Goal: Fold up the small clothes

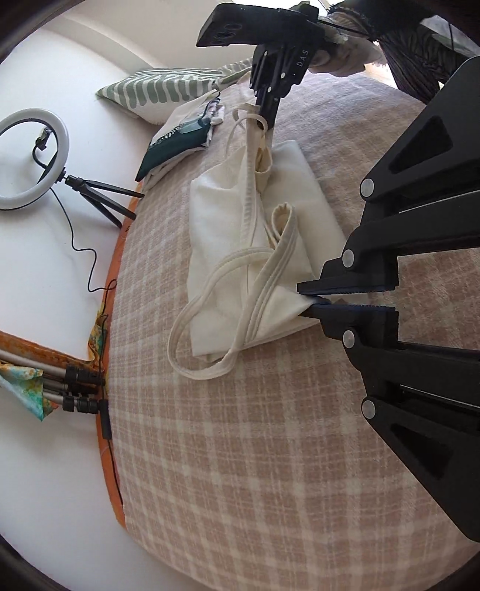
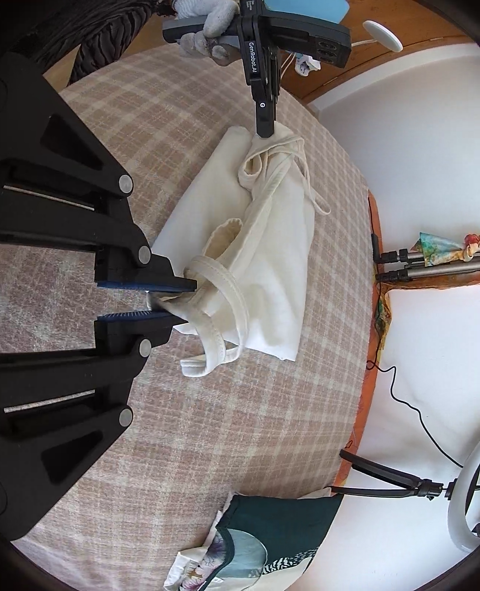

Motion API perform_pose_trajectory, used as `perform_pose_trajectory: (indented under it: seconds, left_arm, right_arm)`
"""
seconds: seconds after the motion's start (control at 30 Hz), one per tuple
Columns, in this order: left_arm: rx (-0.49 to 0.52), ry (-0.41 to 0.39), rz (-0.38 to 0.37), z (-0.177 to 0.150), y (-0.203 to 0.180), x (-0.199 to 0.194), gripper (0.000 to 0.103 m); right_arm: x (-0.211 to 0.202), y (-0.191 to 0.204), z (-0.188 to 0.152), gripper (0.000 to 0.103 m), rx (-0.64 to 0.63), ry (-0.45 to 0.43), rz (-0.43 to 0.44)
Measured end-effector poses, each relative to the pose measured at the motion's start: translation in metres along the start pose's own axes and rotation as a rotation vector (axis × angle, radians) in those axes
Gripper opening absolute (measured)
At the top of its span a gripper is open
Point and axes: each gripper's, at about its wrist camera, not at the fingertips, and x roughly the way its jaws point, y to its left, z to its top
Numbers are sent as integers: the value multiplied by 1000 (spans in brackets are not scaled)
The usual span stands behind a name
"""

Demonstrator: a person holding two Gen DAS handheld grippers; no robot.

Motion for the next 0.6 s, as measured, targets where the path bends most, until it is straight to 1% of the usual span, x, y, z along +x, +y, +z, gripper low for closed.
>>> perform_pose_trajectory:
  seconds: [0.07, 0.13, 0.17, 0.23, 0.27, 0.3, 0.33, 0.37, 0.43, 0.5, 0.53, 0.6]
  left_arm:
    - [8, 26, -4, -10, -2, -9, 4]
    - [25, 16, -14, -16, -5, -25, 4]
    - [39, 1, -13, -17, -6, -34, 5]
    - [64, -43, -6, -12, -10, -48, 9]
    - [78, -69, 3, -6, -12, -52, 16]
    - [84, -89, 22, 1, -12, -54, 25]
    - [79, -104, 32, 8, -9, -53, 26]
    - [63, -110, 29, 15, -5, -51, 26]
    - [-8, -91, -6, 26, 9, -40, 28]
    - [-100, -88, -20, 31, 25, -29, 39]
    - [-151, -86, -25, 32, 34, -23, 41]
    - [-252, -64, -78, 30, 51, -10, 41]
  right_arm:
    - [-7, 1, -9, 11, -6, 29, 19]
    - [-18, 4, -17, 11, -7, 59, 83]
    - [-27, 6, -19, 11, -6, 52, 109]
    - [-45, 11, -19, 11, -15, -6, 131]
    - [-50, 12, -16, 19, -4, -38, 124]
    - [-52, 9, -11, 39, 24, -56, 105]
    - [-50, 5, -6, 46, 61, -67, 77]
    - [-47, -1, -2, 51, 98, -77, 61]
    - [-35, -12, 8, 51, 166, -58, 82]
    - [-19, -20, 13, 51, 212, -15, 107]
    - [-10, -22, 13, 51, 224, 12, 92]
    - [5, -24, 10, 51, 239, 63, 67]
